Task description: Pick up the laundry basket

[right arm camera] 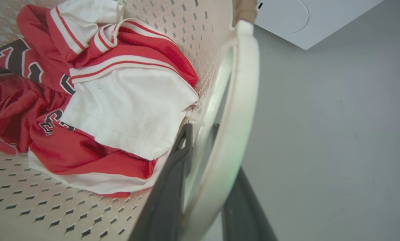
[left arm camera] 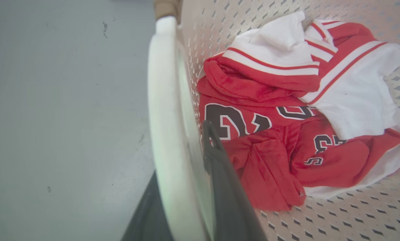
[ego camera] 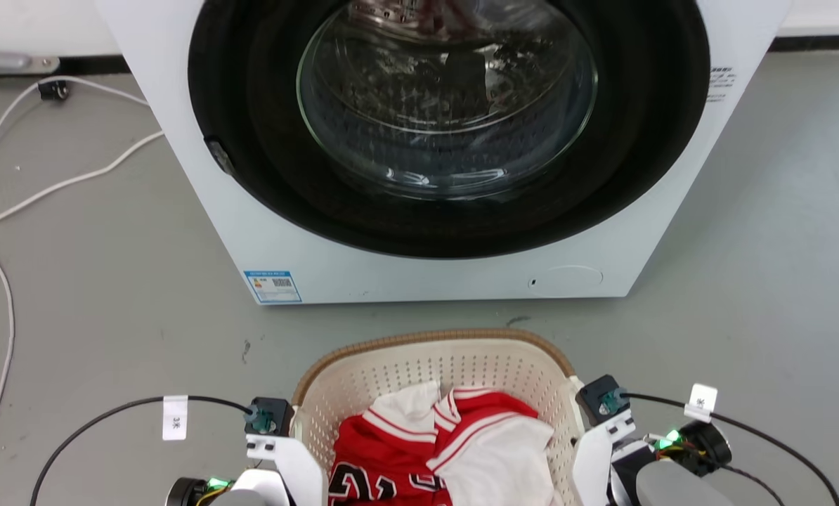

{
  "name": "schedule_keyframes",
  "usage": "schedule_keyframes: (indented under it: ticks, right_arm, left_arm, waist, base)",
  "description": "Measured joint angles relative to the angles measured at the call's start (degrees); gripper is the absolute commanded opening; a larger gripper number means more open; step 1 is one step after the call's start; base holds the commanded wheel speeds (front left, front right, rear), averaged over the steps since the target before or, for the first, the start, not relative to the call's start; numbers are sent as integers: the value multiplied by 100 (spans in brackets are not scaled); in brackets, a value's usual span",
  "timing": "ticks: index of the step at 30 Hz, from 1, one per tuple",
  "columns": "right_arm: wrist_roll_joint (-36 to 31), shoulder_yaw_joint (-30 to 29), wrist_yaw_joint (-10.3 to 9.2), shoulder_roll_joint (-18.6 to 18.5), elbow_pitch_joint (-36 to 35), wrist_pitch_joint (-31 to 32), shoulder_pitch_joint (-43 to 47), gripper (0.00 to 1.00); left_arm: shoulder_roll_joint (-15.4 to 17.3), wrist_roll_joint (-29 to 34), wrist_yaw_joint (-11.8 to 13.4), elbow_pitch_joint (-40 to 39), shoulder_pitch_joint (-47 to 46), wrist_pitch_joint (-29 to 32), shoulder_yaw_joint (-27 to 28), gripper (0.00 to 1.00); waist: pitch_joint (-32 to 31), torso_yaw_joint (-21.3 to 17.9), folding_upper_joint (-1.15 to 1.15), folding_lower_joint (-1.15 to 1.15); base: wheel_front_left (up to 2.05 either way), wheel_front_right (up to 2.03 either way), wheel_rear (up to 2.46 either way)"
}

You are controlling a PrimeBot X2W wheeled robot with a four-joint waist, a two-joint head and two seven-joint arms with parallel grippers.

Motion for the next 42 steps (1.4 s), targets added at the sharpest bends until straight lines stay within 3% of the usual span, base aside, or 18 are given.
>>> schedule_keyframes:
  ticks: [19,42]
  right_arm:
    - [515,510,-1,-4,51,120,325,0]
    - [856,784,-2,-31,81,166,388,0]
  left_arm:
    - [77,-522,-1,-24,338,41,-542,0]
    - [111,-923,-1,16,394,-3,-937,0]
  waist:
    - [-555,-31,0,1]
    - [-652,-27,0,1]
  base:
    - [0,0,0]
    - [0,0,0]
